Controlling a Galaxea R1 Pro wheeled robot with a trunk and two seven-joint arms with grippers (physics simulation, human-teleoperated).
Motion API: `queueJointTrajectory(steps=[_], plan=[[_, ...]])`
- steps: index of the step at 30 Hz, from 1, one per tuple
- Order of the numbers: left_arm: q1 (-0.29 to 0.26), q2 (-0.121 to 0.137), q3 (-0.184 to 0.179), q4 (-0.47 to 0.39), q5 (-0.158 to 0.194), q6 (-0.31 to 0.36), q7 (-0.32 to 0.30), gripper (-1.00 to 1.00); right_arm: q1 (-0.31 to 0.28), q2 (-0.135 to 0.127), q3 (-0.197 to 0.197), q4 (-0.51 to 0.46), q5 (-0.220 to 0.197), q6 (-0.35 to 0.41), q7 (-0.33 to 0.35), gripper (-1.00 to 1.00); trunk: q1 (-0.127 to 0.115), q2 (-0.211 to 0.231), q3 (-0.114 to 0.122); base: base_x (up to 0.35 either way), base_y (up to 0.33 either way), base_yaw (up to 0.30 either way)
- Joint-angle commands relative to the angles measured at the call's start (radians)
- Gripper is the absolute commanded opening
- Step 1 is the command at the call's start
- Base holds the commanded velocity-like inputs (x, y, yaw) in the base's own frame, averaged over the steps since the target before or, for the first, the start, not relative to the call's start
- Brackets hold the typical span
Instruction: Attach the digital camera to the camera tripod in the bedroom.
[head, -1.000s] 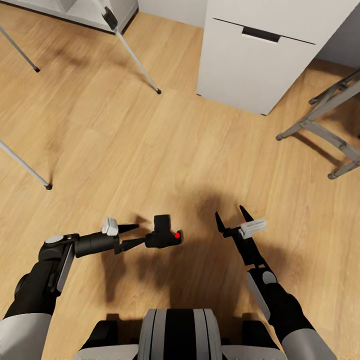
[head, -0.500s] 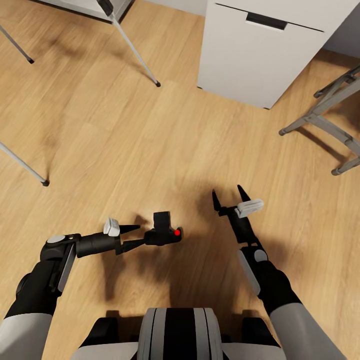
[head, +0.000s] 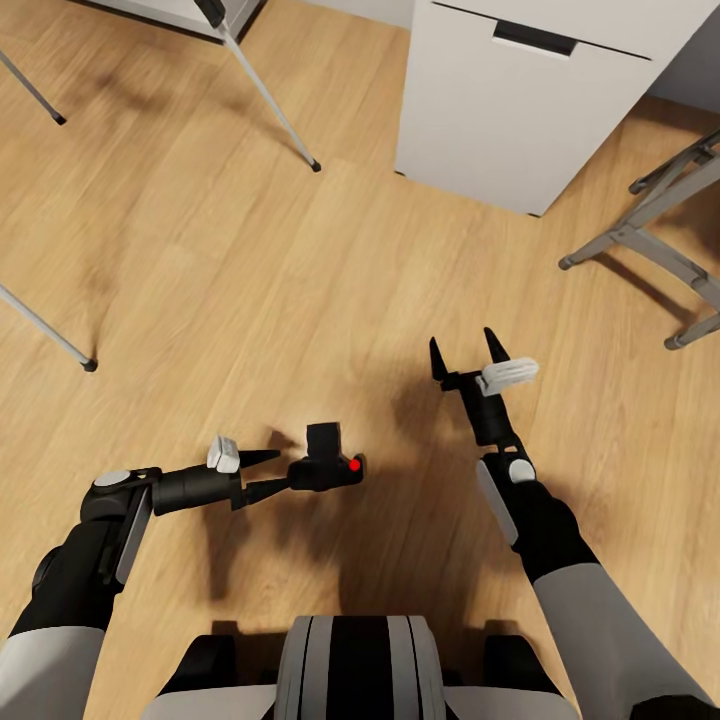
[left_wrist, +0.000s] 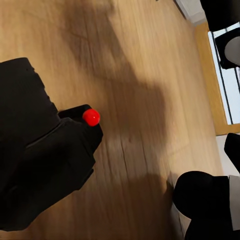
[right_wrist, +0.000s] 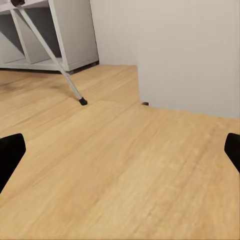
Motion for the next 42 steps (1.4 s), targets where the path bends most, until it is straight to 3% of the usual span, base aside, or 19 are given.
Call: queueJointTrajectory(steps=[1, 22, 30, 35, 42], plan=[[0.0, 0.0, 0.001, 0.0, 0.001, 0.01, -0.004, 1.0, -0.002, -0.001, 0.003, 0.003, -0.01, 0.0, 0.005, 1.0, 0.0, 0.0, 0.0, 0.0, 0.0, 0.0], [0.0, 0.003, 0.0, -0.041, -0.001, 0.011, -0.003, 1.0, 0.013, -0.002, 0.01, 0.022, 0.006, 0.005, 0.008, 1.0, 0.003, -0.002, 0.0, 0.0, 0.0, 0.0], [0.0, 0.007, 0.002, -0.061, -0.002, 0.01, -0.007, 1.0, 0.013, -0.002, 0.011, 0.038, 0.051, 0.009, 0.012, 1.0, 0.003, -0.002, 0.0, 0.0, 0.0, 0.0], [0.0, 0.005, -0.01, -0.185, -0.002, 0.01, -0.061, 1.0, 0.013, -0.002, 0.038, 0.048, 0.058, 0.01, 0.012, 1.0, 0.003, -0.002, 0.0, 0.0, 0.0, 0.0], [0.0, 0.012, -0.014, -0.261, -0.003, 0.012, -0.147, 1.0, 0.013, -0.002, 0.073, 0.05, 0.059, 0.01, 0.012, 1.0, 0.003, -0.002, 0.0, 0.0, 0.0, 0.0]])
